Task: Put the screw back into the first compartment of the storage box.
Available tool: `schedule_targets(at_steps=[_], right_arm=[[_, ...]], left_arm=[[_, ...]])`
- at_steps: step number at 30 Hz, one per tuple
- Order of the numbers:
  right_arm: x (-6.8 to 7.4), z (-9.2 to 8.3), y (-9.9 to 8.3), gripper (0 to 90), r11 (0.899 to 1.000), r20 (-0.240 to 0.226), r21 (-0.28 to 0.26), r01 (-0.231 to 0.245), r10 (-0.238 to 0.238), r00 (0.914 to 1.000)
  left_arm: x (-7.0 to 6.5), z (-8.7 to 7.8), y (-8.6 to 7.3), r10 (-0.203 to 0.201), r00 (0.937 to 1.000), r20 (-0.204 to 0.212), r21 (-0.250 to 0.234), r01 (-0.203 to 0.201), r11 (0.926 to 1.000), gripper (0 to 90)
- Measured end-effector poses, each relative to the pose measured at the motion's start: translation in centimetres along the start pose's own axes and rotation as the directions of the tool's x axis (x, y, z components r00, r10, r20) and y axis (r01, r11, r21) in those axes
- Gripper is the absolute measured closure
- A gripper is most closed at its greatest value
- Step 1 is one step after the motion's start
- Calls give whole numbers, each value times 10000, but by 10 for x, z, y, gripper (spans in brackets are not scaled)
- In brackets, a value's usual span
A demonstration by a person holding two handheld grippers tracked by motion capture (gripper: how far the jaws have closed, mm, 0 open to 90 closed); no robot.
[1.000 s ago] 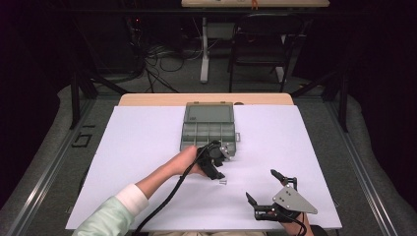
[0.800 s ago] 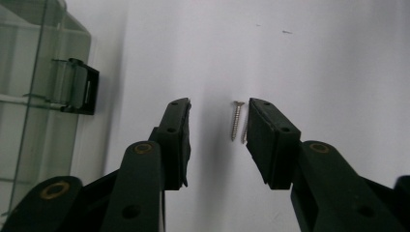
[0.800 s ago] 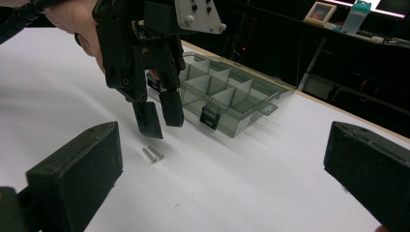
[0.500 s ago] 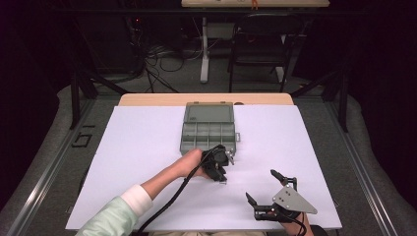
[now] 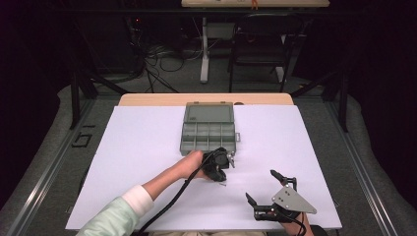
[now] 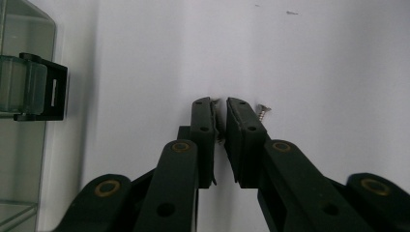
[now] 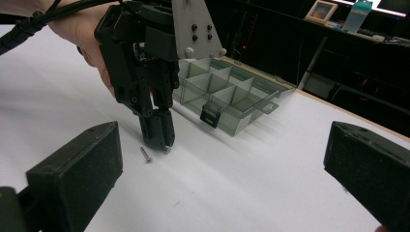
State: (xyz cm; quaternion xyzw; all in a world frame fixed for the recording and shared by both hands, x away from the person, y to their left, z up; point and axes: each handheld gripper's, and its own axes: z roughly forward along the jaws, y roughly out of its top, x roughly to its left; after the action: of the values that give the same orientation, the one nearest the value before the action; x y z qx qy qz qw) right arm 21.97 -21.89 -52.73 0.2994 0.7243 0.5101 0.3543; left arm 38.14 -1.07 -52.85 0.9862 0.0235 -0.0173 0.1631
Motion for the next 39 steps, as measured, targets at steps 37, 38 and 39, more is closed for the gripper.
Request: schedule_targets(at_steps=[37, 38, 39], right_arm=[[0, 0, 0, 0, 10000, -34, 54, 16, -15, 10000], [0, 0, 0, 0, 10000, -33, 56, 9, -9, 10000], [0, 0, 0, 0, 10000, -32, 60, 9, -9, 10000]], left_arm=[[12, -52, -31, -476, 9947, -909, -382, 443, 9983, 876], [12, -54, -32, -516, 9943, -932, -401, 481, 9980, 876], [13, -56, -34, -564, 9931, -1030, -466, 519, 9976, 876]])
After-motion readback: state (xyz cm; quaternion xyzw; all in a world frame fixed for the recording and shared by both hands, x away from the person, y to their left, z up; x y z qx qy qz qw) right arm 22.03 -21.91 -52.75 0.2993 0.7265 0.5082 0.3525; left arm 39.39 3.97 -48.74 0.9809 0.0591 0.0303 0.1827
